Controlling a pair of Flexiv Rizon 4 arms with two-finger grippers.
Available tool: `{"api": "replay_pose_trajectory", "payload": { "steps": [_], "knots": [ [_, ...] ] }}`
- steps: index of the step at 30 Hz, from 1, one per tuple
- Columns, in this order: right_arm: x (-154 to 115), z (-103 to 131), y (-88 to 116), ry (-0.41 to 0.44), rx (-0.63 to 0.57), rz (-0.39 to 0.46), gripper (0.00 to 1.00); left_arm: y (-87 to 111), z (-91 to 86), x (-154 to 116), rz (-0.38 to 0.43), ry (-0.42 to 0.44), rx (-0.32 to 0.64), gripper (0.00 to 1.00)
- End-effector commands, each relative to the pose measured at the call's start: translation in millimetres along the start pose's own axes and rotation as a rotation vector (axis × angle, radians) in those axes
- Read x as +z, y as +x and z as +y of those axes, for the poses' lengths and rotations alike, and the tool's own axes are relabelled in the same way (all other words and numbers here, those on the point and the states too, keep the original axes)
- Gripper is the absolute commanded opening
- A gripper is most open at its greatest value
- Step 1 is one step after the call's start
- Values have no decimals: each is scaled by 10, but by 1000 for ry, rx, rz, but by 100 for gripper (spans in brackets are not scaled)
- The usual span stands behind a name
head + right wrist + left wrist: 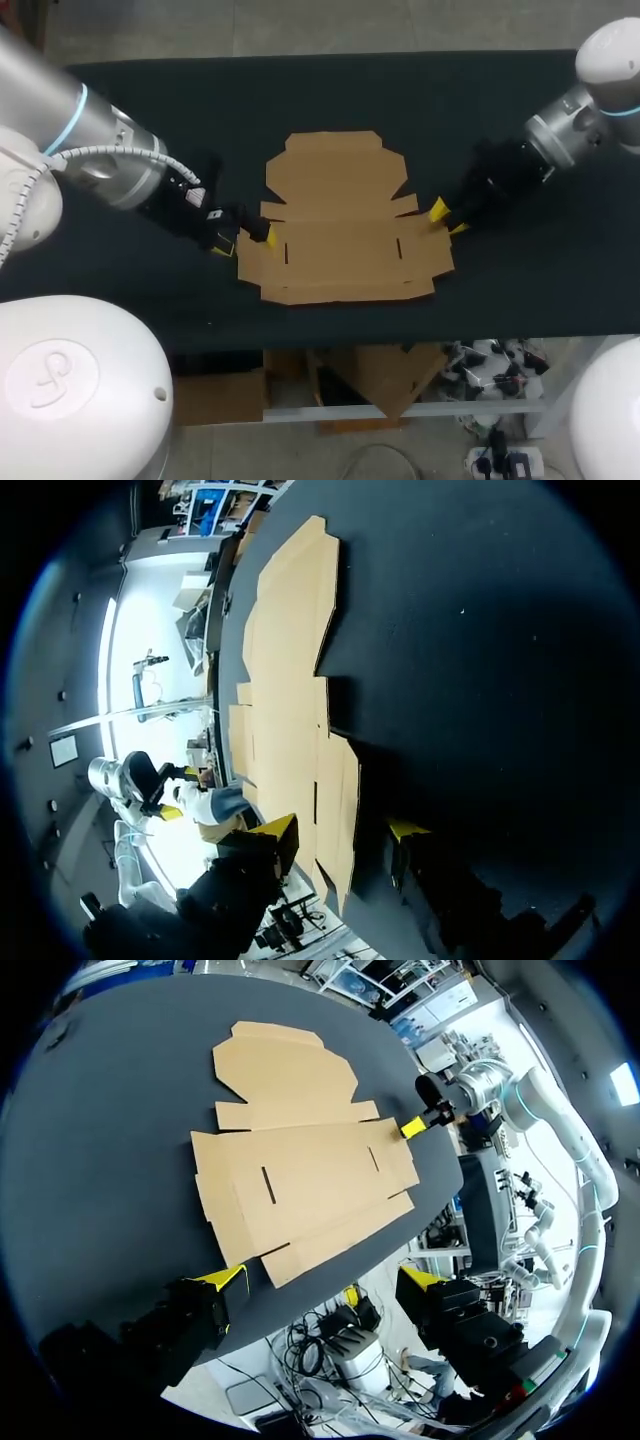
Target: Assemble the packaging by folding the flat box into shape, placing the metal phone stand inside, and closing the box properly
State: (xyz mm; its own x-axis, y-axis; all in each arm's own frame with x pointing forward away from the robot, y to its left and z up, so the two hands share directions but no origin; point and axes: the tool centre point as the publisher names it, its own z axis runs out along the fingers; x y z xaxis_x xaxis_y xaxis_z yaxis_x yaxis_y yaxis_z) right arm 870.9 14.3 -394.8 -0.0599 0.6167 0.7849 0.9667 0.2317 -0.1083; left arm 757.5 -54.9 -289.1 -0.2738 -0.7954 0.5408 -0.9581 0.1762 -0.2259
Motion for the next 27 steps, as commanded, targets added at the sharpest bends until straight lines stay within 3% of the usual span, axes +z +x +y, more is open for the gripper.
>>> {"api": "replay_pose_trajectory", "payload": {
  "steps": [1,13,27],
  "knots": [
    [-206,-80,86,-32,-1,-27,100,-16,-110,-79,-14,3,-22,100],
    [-646,95,71,-66,-38,-41,100,-277,-566,-199,-37,43,-84,100],
    [-497,120,153,-84,13,-70,100,-375,-731,-244,-38,35,-73,100]
  ]
}}
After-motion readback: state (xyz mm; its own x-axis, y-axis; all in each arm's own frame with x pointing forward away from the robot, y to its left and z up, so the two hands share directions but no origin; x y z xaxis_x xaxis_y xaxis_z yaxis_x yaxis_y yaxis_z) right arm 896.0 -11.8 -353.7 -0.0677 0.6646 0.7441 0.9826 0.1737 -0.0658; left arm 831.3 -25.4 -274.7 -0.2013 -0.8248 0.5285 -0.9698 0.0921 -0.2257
